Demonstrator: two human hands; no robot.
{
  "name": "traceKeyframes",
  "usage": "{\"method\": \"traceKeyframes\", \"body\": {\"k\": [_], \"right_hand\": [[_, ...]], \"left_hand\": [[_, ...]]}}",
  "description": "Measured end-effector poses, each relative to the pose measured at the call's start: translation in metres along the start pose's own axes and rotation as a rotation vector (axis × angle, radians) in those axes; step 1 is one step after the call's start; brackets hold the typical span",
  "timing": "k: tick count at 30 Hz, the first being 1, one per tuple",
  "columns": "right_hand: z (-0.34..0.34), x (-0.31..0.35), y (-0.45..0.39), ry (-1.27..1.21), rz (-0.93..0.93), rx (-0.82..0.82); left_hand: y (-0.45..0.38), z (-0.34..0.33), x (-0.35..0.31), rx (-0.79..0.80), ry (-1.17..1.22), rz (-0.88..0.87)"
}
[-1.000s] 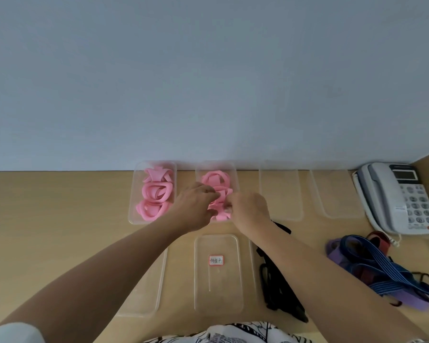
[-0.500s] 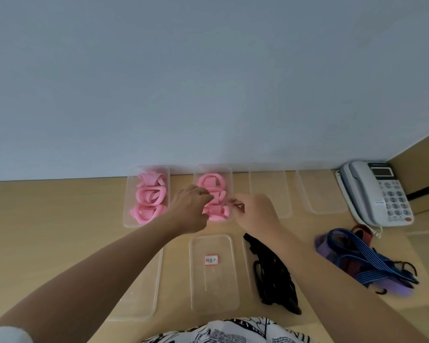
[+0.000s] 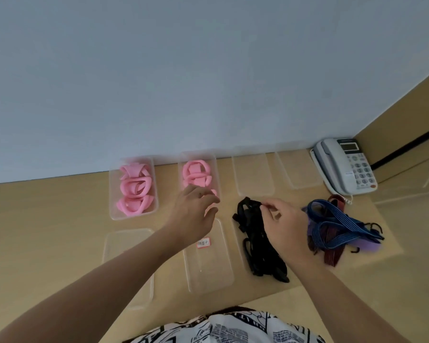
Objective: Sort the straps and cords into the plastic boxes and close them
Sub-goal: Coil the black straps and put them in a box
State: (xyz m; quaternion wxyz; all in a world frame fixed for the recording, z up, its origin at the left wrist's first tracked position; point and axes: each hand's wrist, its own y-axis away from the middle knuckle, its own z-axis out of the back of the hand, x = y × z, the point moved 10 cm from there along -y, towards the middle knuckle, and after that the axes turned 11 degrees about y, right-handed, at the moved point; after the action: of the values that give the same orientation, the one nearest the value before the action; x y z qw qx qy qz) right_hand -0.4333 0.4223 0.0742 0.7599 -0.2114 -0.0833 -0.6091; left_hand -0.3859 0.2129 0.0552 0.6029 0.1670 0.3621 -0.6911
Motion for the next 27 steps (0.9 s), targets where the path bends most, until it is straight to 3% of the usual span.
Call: {"method": "traceKeyframes", "body": {"k": [4, 10, 13, 19, 23, 27], "right_hand": [[0.01, -0.022, 0.031, 0.035, -0.105, 0.005], [-0.048, -0.046, 0.082, 0.309, -0.253, 0.488], [-0.054, -0.042, 0.079, 0.296, -0.251, 0.456], [-0.018, -0.044, 0.054, -0.152, -0.283, 0.251], [0.014, -0.038, 0.042, -0.516, -0.271, 0.294], [0.06, -0.012, 0.028, -0.915, -0.171, 0.382]], "left_hand": [[0.018, -0.033, -0.009, 0.098, 0.163, 0.066], [0.037, -0.072, -0.022, 0.233, 0.276, 0.186], [0.039, -0.073, -0.028, 0.244, 0.254, 0.194], [0.023, -0.051, -0.045, 0.141, 0.209, 0.221], [0.006, -0.044, -0.081, 0.14, 0.233, 0.186], [-0.013, -0.035, -0.127, 0.161, 0.472, 0.205]]}}
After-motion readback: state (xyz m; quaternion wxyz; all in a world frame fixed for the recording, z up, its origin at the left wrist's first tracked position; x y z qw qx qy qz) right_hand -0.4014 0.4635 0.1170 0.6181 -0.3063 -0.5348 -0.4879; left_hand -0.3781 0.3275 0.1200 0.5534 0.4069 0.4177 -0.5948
